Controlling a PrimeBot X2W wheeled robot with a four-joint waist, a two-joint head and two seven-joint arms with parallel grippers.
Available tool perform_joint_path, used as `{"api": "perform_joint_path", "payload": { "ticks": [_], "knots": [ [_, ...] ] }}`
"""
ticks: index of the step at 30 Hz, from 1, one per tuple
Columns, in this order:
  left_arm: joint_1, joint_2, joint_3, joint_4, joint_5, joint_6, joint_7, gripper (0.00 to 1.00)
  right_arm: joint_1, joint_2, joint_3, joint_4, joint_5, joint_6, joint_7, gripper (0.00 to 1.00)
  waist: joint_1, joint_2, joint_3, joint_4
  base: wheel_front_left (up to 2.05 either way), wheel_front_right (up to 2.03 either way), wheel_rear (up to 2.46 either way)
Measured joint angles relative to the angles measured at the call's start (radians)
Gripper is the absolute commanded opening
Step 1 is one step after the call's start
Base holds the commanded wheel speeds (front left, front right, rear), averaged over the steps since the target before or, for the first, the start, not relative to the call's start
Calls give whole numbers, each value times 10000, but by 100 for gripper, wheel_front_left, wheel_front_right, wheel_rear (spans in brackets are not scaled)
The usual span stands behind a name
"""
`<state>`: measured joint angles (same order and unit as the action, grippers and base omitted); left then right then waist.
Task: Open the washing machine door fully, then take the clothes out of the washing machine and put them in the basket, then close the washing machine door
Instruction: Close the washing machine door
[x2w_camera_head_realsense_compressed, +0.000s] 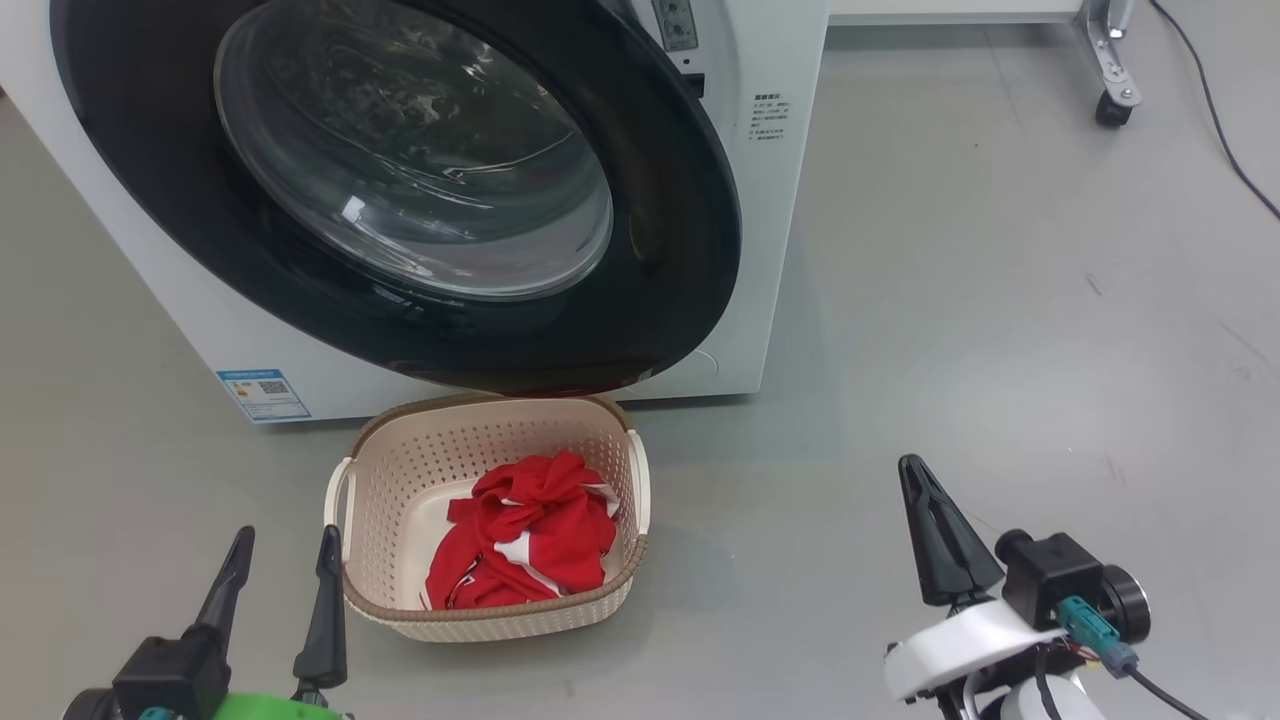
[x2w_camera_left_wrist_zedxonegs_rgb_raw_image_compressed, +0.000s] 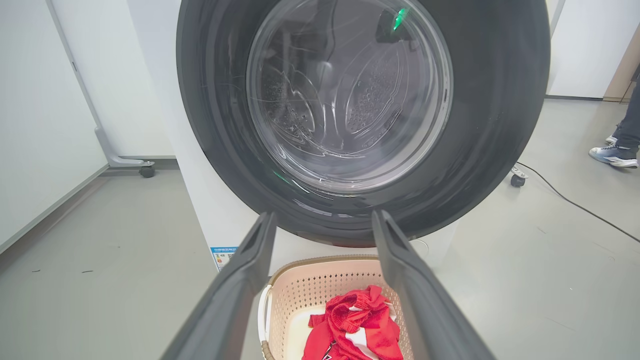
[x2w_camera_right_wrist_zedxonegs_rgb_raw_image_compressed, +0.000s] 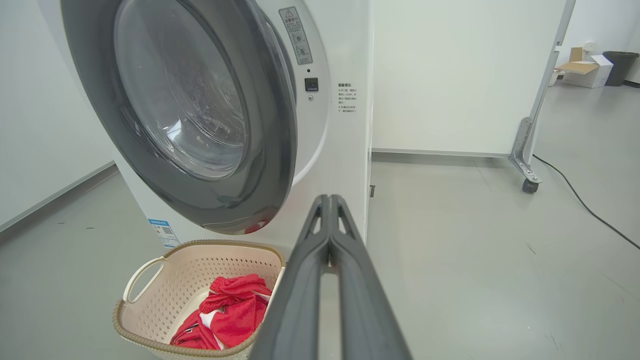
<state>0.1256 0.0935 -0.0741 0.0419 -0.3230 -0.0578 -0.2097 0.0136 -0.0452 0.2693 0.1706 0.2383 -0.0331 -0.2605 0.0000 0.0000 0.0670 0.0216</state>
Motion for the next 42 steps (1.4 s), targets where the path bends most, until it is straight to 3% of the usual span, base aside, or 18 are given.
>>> {"api": "perform_joint_path", "payload": {
  "ticks": [19,42],
  "knots": [
    [-712,-146,-485,-151,38,-92,-203,100,-2532,-50,963,1141,-476,936,0,0,0,0,702,999,0,0,0],
    [-1715,-305,-782,-188,67,-224,-385,100,-6784,-194,817,2930,-504,1202,439,0,0,0,2247,2315,0,0,0]
  ]
}}
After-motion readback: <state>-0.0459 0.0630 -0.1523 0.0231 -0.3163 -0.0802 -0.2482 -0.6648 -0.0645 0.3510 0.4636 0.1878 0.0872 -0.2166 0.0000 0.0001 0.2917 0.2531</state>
